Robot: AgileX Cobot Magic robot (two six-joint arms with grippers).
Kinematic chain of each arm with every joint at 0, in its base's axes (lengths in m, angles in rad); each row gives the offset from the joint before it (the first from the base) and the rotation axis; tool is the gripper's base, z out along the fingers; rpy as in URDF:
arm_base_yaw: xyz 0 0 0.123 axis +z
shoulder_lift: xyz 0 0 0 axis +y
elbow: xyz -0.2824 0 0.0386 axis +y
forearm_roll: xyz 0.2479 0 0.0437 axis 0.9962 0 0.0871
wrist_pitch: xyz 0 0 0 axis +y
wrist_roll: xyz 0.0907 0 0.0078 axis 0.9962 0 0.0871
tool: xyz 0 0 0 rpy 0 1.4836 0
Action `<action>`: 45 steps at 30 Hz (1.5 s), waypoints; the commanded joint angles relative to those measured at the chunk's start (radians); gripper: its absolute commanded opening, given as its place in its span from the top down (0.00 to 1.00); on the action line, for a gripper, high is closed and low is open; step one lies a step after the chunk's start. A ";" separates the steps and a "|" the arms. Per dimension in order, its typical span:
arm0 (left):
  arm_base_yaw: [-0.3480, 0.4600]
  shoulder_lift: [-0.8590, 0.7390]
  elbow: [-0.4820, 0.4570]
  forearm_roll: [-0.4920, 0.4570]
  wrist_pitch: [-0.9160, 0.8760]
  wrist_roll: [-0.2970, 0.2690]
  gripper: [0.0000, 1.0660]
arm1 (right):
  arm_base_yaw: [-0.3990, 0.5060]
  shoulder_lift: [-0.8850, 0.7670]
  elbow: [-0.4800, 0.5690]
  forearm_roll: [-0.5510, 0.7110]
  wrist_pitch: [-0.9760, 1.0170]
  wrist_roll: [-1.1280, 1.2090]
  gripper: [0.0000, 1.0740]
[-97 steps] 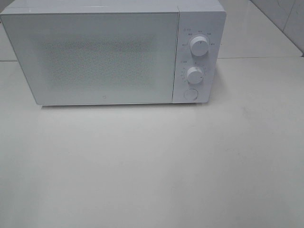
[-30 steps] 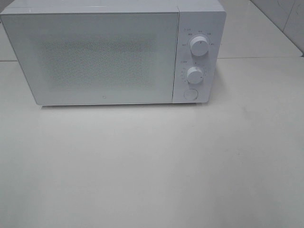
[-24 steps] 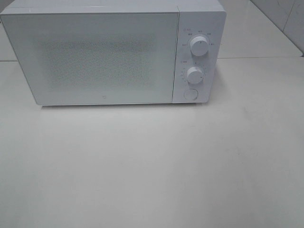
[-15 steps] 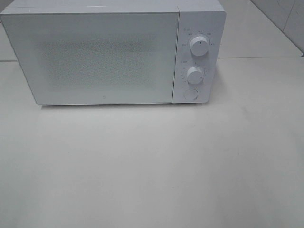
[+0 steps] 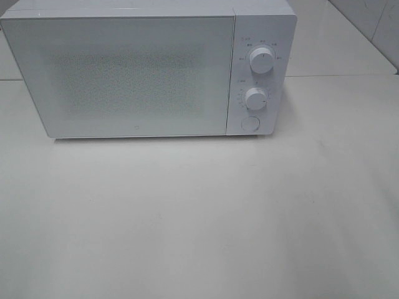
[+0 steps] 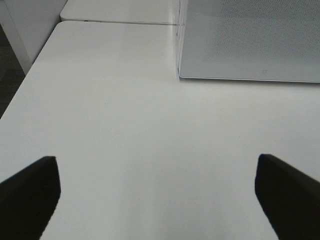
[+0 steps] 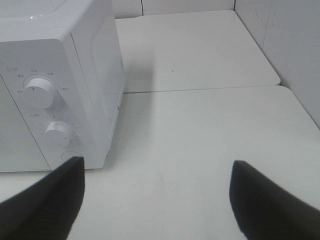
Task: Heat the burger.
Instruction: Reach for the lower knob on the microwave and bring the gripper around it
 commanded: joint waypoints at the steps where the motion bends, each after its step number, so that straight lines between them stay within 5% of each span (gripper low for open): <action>1: 0.002 -0.023 0.003 -0.008 -0.010 0.002 0.08 | -0.004 0.059 0.000 -0.003 -0.076 0.040 0.29; 30: 0.002 -0.023 0.003 -0.008 -0.010 0.002 0.08 | -0.004 0.592 0.001 -0.036 -0.647 0.149 0.29; 40: 0.002 -0.023 0.003 -0.008 -0.010 0.002 0.08 | -0.004 0.711 0.109 -0.023 -0.959 0.114 0.29; 45: 0.002 -0.023 0.003 -0.008 -0.010 0.002 0.08 | 0.084 0.749 0.162 0.123 -1.086 -0.009 0.29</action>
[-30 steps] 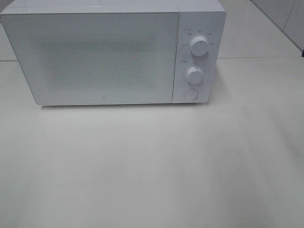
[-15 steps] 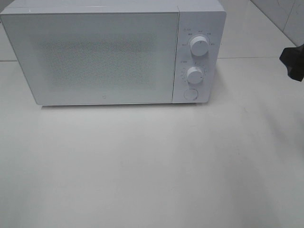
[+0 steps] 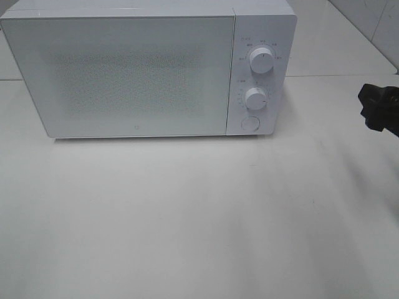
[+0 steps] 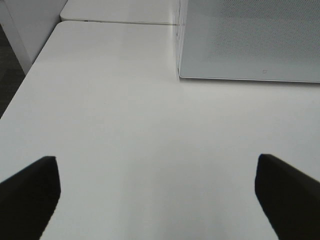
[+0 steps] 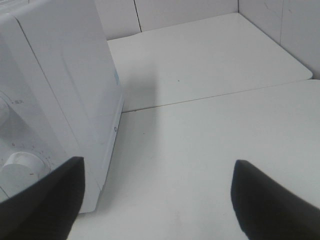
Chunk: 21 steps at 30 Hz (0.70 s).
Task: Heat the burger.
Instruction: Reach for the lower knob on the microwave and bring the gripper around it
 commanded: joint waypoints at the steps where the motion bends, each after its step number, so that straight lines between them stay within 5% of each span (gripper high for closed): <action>1: 0.002 -0.023 0.003 -0.007 -0.010 0.002 0.08 | 0.112 0.031 0.037 0.165 -0.122 -0.181 0.29; 10: 0.002 -0.023 0.003 -0.007 -0.010 0.002 0.08 | 0.425 0.131 0.039 0.497 -0.272 -0.367 0.29; 21: 0.002 -0.023 0.003 -0.007 -0.010 0.002 0.08 | 0.699 0.245 0.003 0.846 -0.424 -0.370 0.29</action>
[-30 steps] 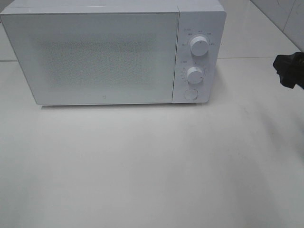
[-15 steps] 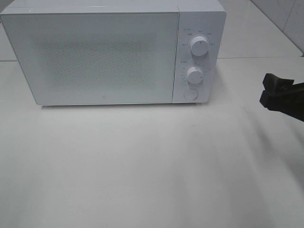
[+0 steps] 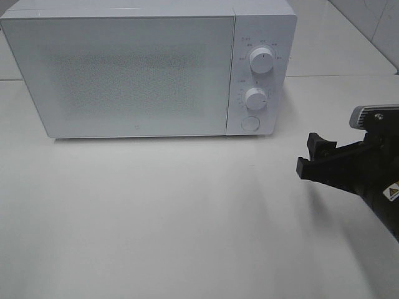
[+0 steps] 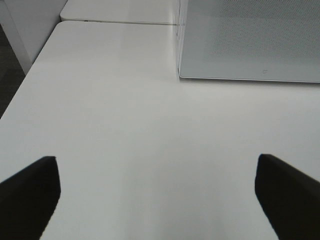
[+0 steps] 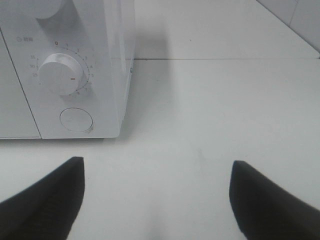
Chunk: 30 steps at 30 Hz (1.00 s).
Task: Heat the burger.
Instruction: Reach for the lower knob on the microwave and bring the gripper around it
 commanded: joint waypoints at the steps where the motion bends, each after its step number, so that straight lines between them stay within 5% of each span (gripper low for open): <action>1: 0.002 -0.023 0.003 -0.007 -0.010 0.002 0.08 | 0.048 0.012 -0.029 0.090 -0.177 -0.012 0.29; 8: 0.002 -0.023 0.003 -0.007 -0.010 0.002 0.08 | 0.138 0.023 -0.118 0.177 -0.172 -0.041 0.29; 30: 0.002 -0.023 0.003 -0.007 -0.010 0.002 0.08 | 0.139 0.178 -0.188 0.156 -0.229 -0.111 0.29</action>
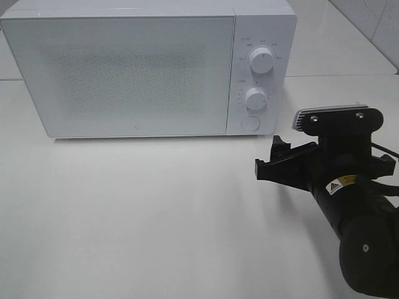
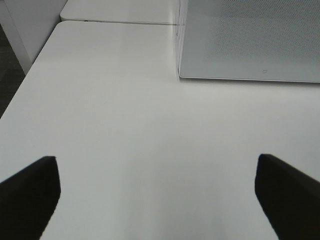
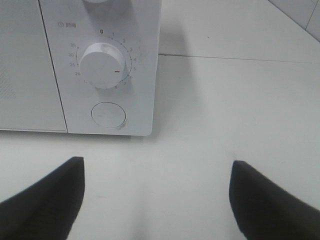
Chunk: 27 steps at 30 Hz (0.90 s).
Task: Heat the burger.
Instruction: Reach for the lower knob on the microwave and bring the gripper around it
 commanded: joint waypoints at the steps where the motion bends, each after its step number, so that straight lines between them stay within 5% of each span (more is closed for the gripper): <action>1: 0.002 -0.023 0.003 -0.007 -0.010 0.002 0.08 | -0.004 0.030 -0.034 -0.020 -0.223 -0.007 0.29; 27: 0.002 -0.016 0.003 -0.006 -0.010 0.002 0.08 | -0.150 0.187 -0.258 -0.186 -0.152 -0.007 0.29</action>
